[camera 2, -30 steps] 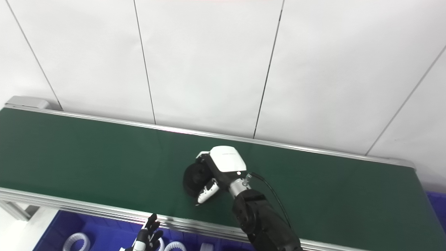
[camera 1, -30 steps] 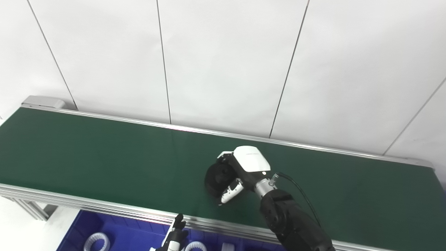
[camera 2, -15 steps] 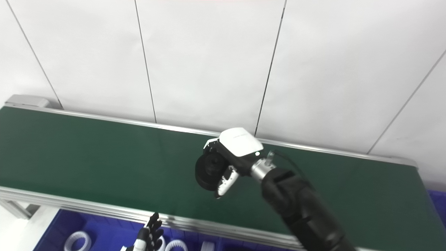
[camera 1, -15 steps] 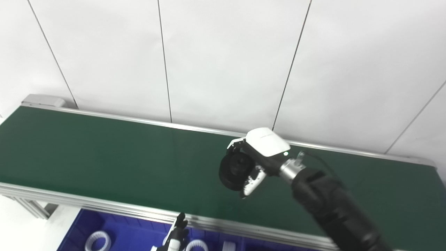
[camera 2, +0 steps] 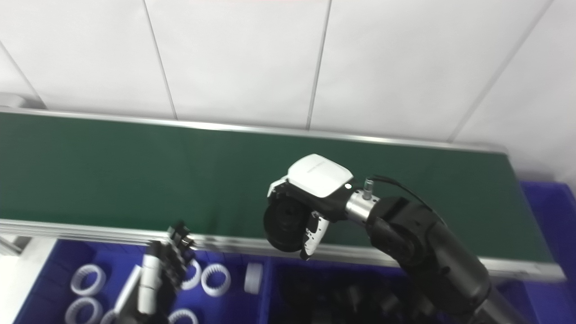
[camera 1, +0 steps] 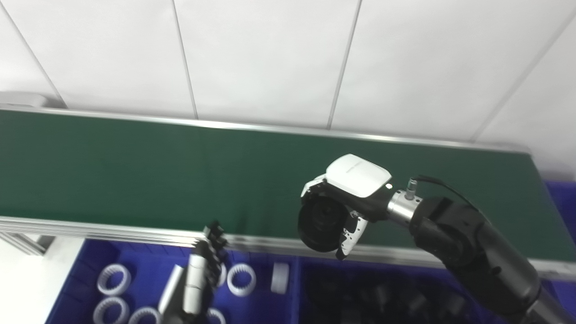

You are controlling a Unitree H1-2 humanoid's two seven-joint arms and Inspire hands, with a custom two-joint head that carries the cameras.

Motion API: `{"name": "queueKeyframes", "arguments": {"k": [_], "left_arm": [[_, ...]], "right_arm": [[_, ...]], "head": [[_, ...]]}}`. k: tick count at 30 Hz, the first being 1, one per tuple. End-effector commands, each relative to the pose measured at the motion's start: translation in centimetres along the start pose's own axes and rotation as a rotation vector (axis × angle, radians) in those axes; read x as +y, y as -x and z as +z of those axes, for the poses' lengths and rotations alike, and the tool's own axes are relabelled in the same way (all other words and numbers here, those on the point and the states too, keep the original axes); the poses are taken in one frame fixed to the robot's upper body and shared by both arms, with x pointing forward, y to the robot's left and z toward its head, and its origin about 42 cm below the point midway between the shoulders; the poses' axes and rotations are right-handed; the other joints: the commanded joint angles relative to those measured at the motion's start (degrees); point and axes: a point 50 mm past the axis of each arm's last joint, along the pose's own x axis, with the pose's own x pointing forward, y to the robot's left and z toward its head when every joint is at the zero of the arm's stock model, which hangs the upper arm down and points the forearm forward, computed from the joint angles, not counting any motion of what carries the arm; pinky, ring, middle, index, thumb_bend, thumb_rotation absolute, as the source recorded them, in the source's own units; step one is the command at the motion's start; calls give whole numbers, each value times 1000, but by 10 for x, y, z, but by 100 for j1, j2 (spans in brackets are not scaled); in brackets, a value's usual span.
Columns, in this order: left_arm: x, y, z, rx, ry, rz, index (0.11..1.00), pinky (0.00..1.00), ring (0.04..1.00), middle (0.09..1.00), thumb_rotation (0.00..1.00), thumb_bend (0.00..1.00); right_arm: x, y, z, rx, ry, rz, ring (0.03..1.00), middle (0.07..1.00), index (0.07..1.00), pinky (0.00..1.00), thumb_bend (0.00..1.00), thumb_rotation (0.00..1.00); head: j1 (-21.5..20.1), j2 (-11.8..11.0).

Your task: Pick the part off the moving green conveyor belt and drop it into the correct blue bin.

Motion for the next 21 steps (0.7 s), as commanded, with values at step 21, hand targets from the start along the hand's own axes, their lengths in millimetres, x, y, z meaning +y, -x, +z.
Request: {"name": "queueKeyframes", "arguments": {"k": [21], "left_arm": [[41, -9, 38, -18, -38, -60, 1000, 1000, 999, 1000, 971, 590]], "right_arm": [[53, 63, 36, 22, -21, -34, 302, 499, 495, 228, 509, 162]], "head": [[-803, 588]]}}
